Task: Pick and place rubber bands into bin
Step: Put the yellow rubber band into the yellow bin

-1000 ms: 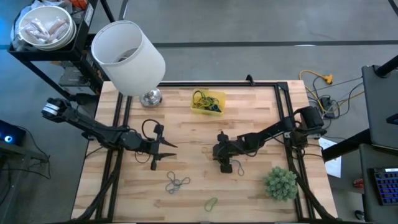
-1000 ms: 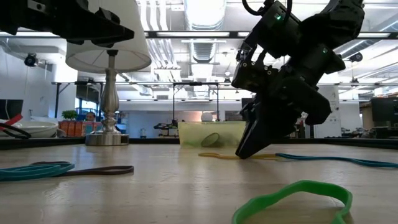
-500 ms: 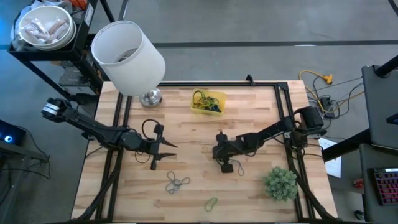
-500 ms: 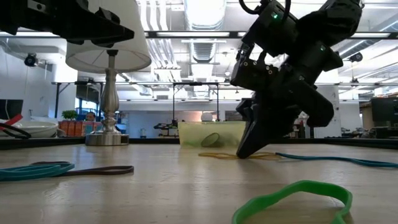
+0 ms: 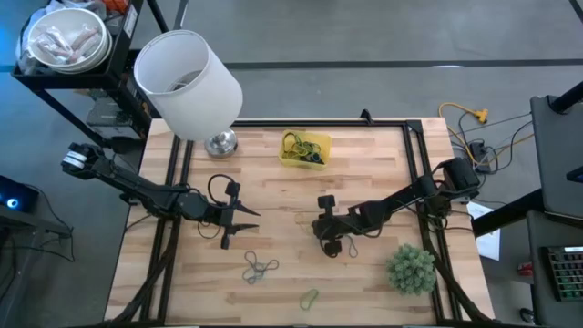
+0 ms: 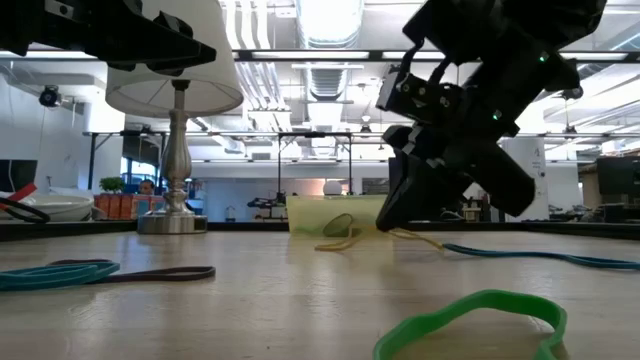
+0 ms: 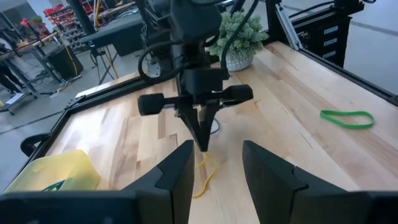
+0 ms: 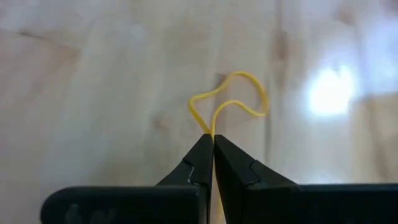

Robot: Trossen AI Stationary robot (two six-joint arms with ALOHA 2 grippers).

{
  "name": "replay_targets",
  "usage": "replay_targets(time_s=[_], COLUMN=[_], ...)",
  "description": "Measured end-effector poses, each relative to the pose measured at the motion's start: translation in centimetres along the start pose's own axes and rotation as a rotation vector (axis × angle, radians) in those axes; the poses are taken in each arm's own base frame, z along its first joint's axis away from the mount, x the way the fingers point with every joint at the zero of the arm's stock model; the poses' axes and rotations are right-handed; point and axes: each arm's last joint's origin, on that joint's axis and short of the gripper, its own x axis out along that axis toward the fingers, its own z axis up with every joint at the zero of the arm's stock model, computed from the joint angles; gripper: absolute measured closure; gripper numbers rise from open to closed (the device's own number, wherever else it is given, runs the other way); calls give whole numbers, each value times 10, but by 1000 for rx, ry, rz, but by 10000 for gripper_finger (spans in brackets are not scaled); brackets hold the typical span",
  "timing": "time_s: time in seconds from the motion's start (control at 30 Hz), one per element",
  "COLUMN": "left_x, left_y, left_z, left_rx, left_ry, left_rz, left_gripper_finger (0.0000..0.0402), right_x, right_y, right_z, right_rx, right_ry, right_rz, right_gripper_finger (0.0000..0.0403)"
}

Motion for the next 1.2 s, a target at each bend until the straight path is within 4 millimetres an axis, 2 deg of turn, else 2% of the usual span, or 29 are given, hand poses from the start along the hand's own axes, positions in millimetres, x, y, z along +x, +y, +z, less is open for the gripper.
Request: replay_targets(time_s=[0.27, 0.83, 1.0, 1.2], left_x=[0, 0, 0, 0], left_y=[0, 0, 0, 0], left_z=[0, 0, 0, 0], left_rx=[0, -1, -1, -1], left_ry=[-2, -4, -3, -3], left_rz=[0, 1, 3, 4], left_gripper_finger=[281, 281, 281, 281], right_x=[-10, -28, -32, -43], right_y=[-1, -6, -10, -17], right_z=[5, 17, 28, 52], right_rx=[-31, -52, -93, -145], right_ry=[-18, -57, -58, -76], right_rz=[-196, -472, -555, -631], right_gripper_finger=[395, 395, 395, 395])
